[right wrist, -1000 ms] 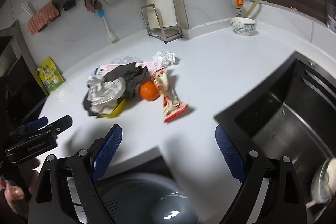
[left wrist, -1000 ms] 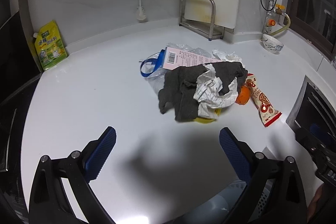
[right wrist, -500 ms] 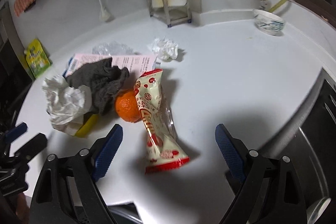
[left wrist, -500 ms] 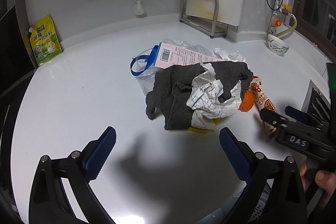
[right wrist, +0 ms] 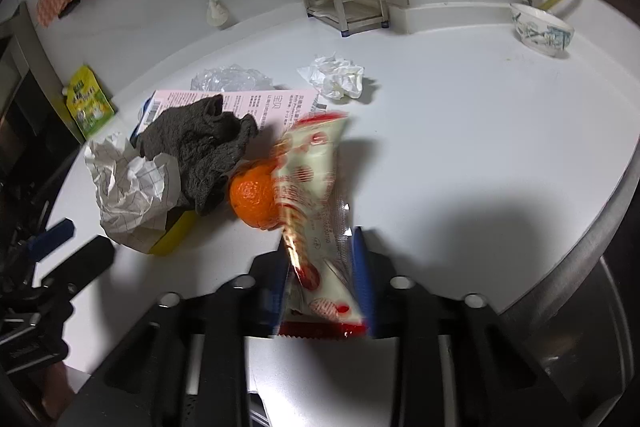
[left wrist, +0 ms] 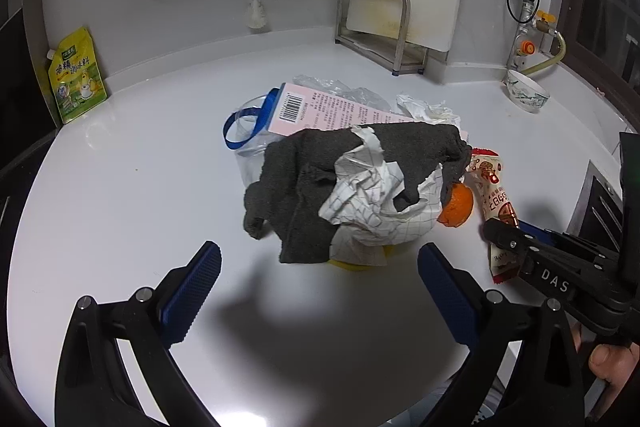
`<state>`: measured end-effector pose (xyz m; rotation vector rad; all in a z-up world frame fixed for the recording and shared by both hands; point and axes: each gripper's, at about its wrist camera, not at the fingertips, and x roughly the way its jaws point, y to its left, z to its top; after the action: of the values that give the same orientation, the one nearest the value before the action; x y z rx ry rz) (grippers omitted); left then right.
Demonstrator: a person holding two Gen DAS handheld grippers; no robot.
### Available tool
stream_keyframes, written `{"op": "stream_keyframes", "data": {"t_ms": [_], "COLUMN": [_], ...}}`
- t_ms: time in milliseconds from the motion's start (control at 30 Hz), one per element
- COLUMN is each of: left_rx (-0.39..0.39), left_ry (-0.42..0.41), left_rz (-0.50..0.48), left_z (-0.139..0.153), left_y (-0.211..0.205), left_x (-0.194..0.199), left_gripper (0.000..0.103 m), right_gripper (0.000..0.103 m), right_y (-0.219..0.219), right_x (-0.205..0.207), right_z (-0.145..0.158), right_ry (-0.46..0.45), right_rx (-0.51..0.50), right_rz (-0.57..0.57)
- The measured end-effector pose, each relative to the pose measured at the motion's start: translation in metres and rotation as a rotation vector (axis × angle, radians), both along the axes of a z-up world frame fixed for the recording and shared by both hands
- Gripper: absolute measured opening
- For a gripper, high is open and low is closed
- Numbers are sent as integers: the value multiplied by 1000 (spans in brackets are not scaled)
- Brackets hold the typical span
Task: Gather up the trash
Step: 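Reach the right tool to the red-and-white snack wrapper and grasp it, then grasp the crumpled white paper with the left tool while right holds wrapper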
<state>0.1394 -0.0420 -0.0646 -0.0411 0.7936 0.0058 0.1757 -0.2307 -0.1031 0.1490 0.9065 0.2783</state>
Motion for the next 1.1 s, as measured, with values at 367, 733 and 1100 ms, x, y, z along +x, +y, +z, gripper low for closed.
{"op": "stream_keyframes", "data": {"t_ms": [367, 733, 1100], "left_rx": [75, 98, 127], "left_ry": [-33, -60, -55], "left_rz": [12, 62, 67], "left_z": [-4, -2, 4], "left_y": [-23, -37, -34], "left_x": [6, 17, 17], "left_gripper": [97, 92, 49], "right_gripper": [24, 24, 24], "right_y": [-46, -51, -49], "right_x": [6, 7, 8], "right_z": [9, 11, 9], "right_ry": [-31, -44, -31], "right_rx": [192, 208, 202], "right_rz": [-86, -104, -93]}}
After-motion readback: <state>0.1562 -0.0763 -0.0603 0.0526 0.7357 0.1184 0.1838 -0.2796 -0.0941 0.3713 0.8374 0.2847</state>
